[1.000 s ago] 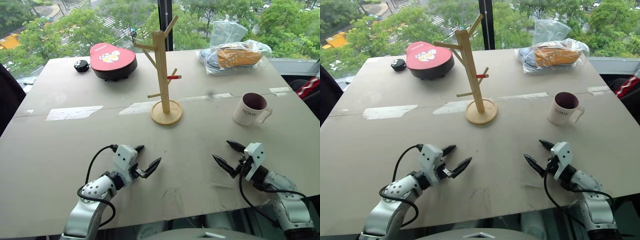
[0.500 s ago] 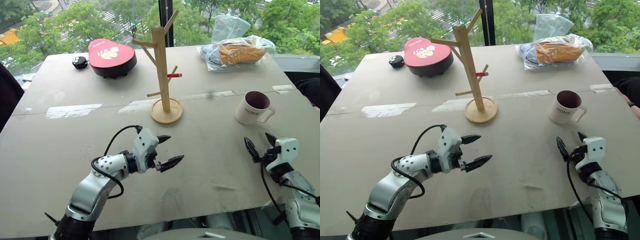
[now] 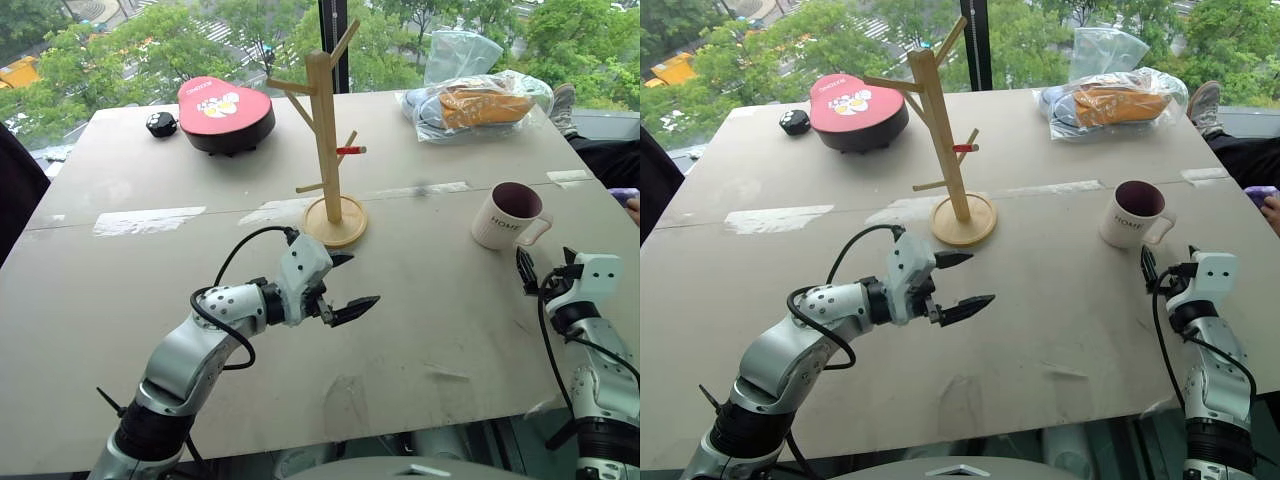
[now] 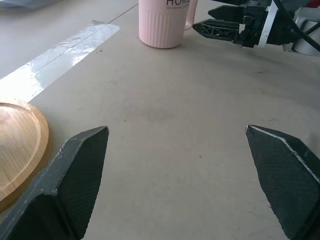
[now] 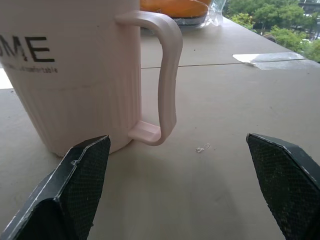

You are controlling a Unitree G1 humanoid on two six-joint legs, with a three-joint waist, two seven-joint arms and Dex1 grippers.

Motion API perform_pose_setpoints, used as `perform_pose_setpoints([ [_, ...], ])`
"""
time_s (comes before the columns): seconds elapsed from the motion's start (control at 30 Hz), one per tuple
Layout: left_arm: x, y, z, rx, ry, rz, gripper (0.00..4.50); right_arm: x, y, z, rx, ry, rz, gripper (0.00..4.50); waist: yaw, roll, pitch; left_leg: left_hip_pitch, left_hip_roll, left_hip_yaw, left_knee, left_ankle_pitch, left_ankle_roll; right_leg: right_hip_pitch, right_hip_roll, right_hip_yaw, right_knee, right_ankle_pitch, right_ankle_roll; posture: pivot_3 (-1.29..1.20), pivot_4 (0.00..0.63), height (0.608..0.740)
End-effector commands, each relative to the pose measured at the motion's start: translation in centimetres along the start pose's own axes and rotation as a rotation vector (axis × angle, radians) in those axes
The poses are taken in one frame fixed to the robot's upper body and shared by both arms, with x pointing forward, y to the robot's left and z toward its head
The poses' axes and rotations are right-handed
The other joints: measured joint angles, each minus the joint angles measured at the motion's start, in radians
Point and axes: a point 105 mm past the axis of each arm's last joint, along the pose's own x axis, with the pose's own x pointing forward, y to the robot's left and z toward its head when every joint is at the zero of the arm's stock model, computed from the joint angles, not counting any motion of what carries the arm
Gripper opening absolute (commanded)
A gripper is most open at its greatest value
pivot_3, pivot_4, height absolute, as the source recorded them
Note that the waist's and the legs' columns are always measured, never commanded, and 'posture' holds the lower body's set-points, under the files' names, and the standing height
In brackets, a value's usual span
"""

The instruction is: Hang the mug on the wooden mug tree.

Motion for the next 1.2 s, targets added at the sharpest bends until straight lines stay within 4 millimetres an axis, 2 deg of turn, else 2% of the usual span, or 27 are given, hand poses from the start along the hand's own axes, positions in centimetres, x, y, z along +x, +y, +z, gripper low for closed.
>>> perform_pose_setpoints([
  [0.03,-0.2,-0.4,1.8,0.070,-0.042,0.006,4.50,1.2,-1.2,1.8,-0.042,-0.068,-0.008,4.40,-0.001,0.000,0.000,0.000,0.000,0.000,0.000,0.000,0.000,0.000,0.000,0.000,0.000,0.000,0.000,0.00,0.150,0.740],
  [0.33,-0.2,-0.3,2.6,0.096,-0.055,0.017,4.50,3.6,-1.7,1.3,-0.065,-0.061,0.040,4.40,-0.002,0.000,0.000,0.000,0.000,0.001,0.000,0.000,0.000,0.000,0.000,0.001,0.000,0.000,0.000,0.00,0.150,0.740],
  [0.37,-0.2,-0.3,2.6,0.097,-0.054,0.017,4.50,3.8,-1.6,1.3,-0.064,-0.065,0.049,3.86,-0.003,0.000,0.000,0.000,0.000,0.001,0.000,0.000,0.000,0.000,0.000,0.001,0.000,0.000,0.000,0.00,0.150,0.740],
  [0.43,-0.3,-0.2,2.5,0.099,-0.049,0.023,4.50,4.2,-1.5,1.4,-0.053,-0.072,0.064,3.19,-0.004,-0.001,0.001,0.000,0.000,0.001,0.000,0.000,0.000,0.000,-0.001,0.001,0.000,0.000,0.000,0.00,0.150,0.740],
  [0.57,-0.5,-0.1,2.3,0.097,-0.044,0.034,4.50,4.7,-1.2,1.3,-0.032,-0.074,0.093,1.35,-0.004,-0.001,0.001,0.000,0.000,0.001,0.000,0.000,0.000,0.000,-0.002,0.001,0.000,0.000,0.000,0.00,0.150,0.740],
  [0.67,-0.6,0.2,1.6,0.083,-0.032,0.054,4.50,5.0,-0.1,1.4,-0.013,-0.080,0.144,0.04,-0.004,-0.001,0.001,0.000,0.000,0.001,0.000,0.000,0.000,0.000,-0.003,0.001,0.000,0.000,0.000,0.00,0.150,0.740],
  [0.87,-1.2,0.3,-0.6,0.050,-0.006,0.106,4.50,5.1,3.6,2.3,-0.014,-0.111,0.326,0.01,-0.023,-0.001,0.001,0.000,0.000,0.001,0.000,0.000,0.000,0.000,-0.004,0.001,0.000,0.000,0.000,0.00,0.150,0.740],
  [1.0,-1.8,1.3,-1.1,0.035,-0.072,0.214,4.50,5.0,6.4,3.2,-0.099,-0.096,0.530,0.01,-0.023,-0.001,0.001,0.000,0.000,0.001,0.001,0.000,0.000,0.000,-0.004,0.001,0.000,0.000,0.000,0.00,0.150,0.740],
  [1.1,-2.9,2.5,-0.8,0.049,-0.210,0.366,4.50,4.5,9.4,4.8,-0.196,-0.074,0.768,0.01,-0.023,0.000,0.001,0.000,0.000,0.001,0.001,0.000,0.000,0.000,-0.004,0.001,0.000,0.000,0.000,0.00,0.150,0.740],
  [1.2,-4.4,2.6,0.1,0.022,-0.379,0.504,4.50,4.7,11.7,8.0,-0.335,-0.084,0.957,0.01,-0.025,-0.001,0.002,0.000,0.000,0.002,0.001,0.000,0.000,-0.001,-0.004,0.002,0.000,0.000,0.000,0.00,0.150,0.740],
])
